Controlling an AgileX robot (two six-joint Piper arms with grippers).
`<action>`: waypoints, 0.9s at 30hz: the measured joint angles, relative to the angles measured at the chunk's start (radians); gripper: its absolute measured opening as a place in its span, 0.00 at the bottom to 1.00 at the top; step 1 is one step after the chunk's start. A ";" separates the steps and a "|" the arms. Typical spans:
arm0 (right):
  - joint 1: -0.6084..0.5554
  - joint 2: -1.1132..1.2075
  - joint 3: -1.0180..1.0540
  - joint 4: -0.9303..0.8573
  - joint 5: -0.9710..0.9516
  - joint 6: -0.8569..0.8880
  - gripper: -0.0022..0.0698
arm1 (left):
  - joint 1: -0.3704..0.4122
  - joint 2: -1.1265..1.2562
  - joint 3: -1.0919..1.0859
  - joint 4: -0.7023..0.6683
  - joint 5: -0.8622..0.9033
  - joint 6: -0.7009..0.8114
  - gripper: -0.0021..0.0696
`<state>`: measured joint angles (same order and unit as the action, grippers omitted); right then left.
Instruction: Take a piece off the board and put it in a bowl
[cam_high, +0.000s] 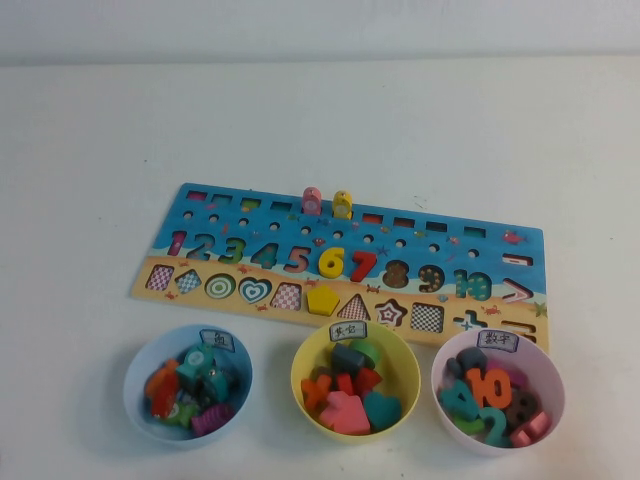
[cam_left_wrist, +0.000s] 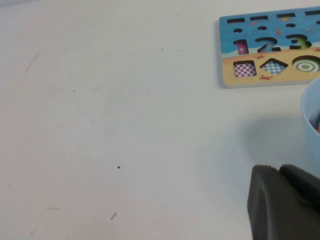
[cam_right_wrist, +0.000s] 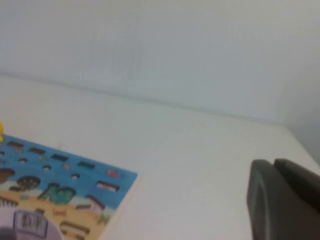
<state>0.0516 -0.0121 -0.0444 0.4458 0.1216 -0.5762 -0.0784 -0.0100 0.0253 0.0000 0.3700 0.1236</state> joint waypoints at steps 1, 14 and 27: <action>0.000 0.000 0.013 -0.076 0.003 0.095 0.01 | 0.000 0.000 0.000 0.000 0.000 0.000 0.02; -0.030 -0.002 0.070 -0.462 0.243 0.615 0.01 | 0.000 0.000 0.000 0.000 0.000 0.000 0.02; -0.030 -0.002 0.070 -0.465 0.246 0.620 0.01 | 0.000 0.000 0.000 0.000 0.000 0.000 0.02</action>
